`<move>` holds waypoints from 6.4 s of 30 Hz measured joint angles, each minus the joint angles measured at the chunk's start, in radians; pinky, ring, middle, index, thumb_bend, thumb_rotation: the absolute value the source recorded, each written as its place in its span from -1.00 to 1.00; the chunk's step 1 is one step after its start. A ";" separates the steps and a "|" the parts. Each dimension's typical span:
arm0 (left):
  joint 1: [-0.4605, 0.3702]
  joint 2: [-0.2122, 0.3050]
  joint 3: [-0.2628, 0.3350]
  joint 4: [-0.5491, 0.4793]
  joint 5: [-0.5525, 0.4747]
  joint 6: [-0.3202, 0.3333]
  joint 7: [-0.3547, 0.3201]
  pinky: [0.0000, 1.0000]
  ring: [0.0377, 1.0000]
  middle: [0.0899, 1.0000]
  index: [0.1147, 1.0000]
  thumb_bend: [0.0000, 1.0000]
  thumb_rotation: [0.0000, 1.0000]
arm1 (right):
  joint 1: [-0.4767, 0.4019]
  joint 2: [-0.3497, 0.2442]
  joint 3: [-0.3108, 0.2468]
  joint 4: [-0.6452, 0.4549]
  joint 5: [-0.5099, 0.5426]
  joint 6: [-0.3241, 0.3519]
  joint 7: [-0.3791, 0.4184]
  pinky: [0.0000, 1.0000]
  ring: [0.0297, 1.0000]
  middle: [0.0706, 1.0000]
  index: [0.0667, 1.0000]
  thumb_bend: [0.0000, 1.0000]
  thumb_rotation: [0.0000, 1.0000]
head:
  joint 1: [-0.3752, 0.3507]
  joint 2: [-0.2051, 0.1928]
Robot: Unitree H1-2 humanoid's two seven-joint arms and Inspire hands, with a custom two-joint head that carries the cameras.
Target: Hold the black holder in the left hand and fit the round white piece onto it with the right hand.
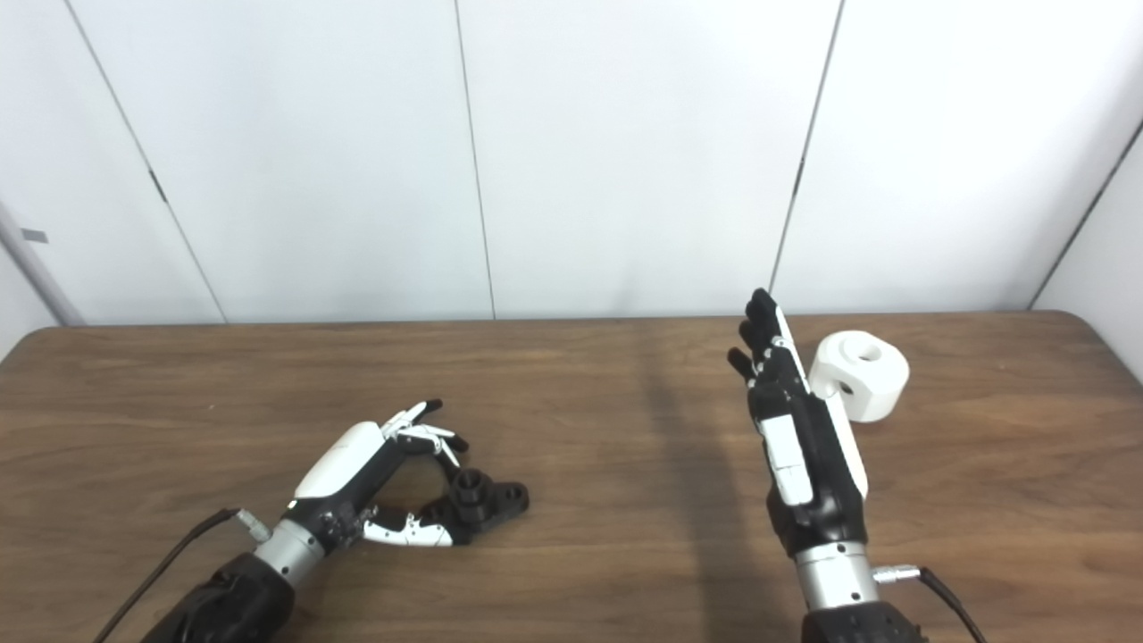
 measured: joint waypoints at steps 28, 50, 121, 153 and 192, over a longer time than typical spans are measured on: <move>-0.009 -0.030 -0.005 0.041 -0.006 -0.059 -0.009 1.00 0.93 0.44 -0.17 0.05 -0.90 | -0.036 -0.199 -0.190 -0.236 -0.213 0.226 -0.049 0.69 0.82 0.79 0.73 0.15 -0.03 | -0.094 0.015; -0.015 -0.027 0.007 0.061 -0.041 -0.081 -0.029 1.00 0.92 0.44 -0.17 0.04 -0.91 | -0.129 -0.326 -0.290 0.178 -0.259 0.179 -0.135 0.71 0.81 0.77 0.67 0.44 -0.18 | -0.242 0.006; -0.025 0.006 0.046 0.068 -0.090 -0.088 -0.095 1.00 0.84 0.40 -0.17 0.04 -0.91 | -0.275 -0.516 0.017 0.357 -0.540 0.366 -0.004 0.85 0.99 0.89 0.70 0.86 0.04 | -0.388 -0.021; -0.007 0.027 0.064 0.033 -0.109 -0.074 -0.117 1.00 0.83 0.39 -0.17 0.04 -0.92 | -0.301 -0.527 0.103 0.498 -0.601 0.327 0.013 1.00 1.00 0.92 0.57 0.88 0.01 | -0.391 -0.021; 0.029 0.033 0.073 -0.034 -0.109 -0.038 -0.138 1.00 0.84 0.39 -0.17 0.04 -0.92 | -0.369 -0.490 0.117 0.585 -0.574 0.285 -0.002 1.00 1.00 0.91 0.56 0.90 -0.08 | -0.367 -0.012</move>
